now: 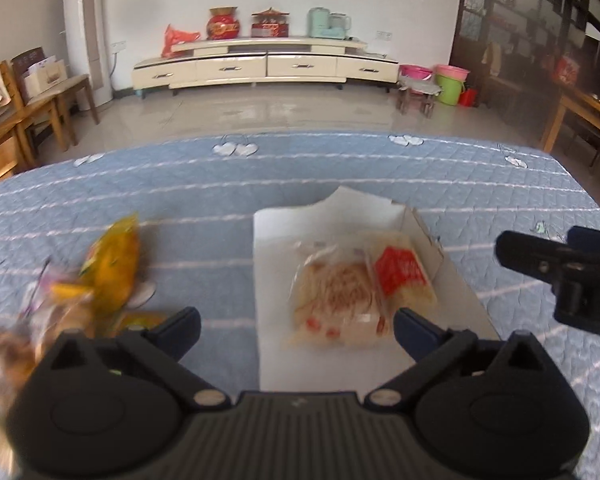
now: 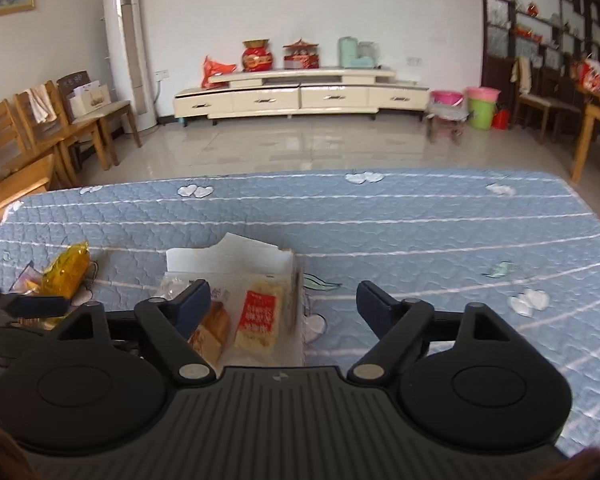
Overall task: Organize snacks
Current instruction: 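Open both tools to release the bags in the box lid and withdraw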
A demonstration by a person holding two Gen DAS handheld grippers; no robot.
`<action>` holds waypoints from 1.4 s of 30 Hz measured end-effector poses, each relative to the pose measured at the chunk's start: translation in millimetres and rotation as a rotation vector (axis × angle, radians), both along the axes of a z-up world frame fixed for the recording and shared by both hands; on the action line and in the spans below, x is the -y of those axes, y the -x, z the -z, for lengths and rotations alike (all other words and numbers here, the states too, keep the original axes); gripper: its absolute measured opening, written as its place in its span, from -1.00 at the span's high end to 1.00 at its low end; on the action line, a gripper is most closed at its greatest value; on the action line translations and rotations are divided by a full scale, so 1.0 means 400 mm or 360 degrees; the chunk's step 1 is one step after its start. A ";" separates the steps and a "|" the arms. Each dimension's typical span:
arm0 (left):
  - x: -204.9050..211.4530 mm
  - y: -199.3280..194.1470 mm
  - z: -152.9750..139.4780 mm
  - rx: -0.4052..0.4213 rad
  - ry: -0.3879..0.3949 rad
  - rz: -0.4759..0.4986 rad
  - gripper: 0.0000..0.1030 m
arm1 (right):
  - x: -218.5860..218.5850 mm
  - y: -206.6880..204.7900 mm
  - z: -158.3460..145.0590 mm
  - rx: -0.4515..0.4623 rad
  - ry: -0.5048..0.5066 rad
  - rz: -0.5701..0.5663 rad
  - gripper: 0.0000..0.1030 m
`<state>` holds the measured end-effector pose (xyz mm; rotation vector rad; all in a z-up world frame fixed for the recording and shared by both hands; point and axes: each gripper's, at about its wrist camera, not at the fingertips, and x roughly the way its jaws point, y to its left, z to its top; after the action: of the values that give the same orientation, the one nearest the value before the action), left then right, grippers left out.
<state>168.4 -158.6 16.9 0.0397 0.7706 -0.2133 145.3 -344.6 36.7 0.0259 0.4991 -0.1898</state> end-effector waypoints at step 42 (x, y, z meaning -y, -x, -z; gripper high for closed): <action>-0.275 0.294 -0.037 0.0119 -0.0144 -0.0238 -0.98 | -0.284 0.245 0.028 -0.0022 0.0062 -0.0220 -1.00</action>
<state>50.8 -48.5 31.6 0.0750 0.7050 -0.0347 47.5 -230.9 25.3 -0.0479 0.5088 -0.0646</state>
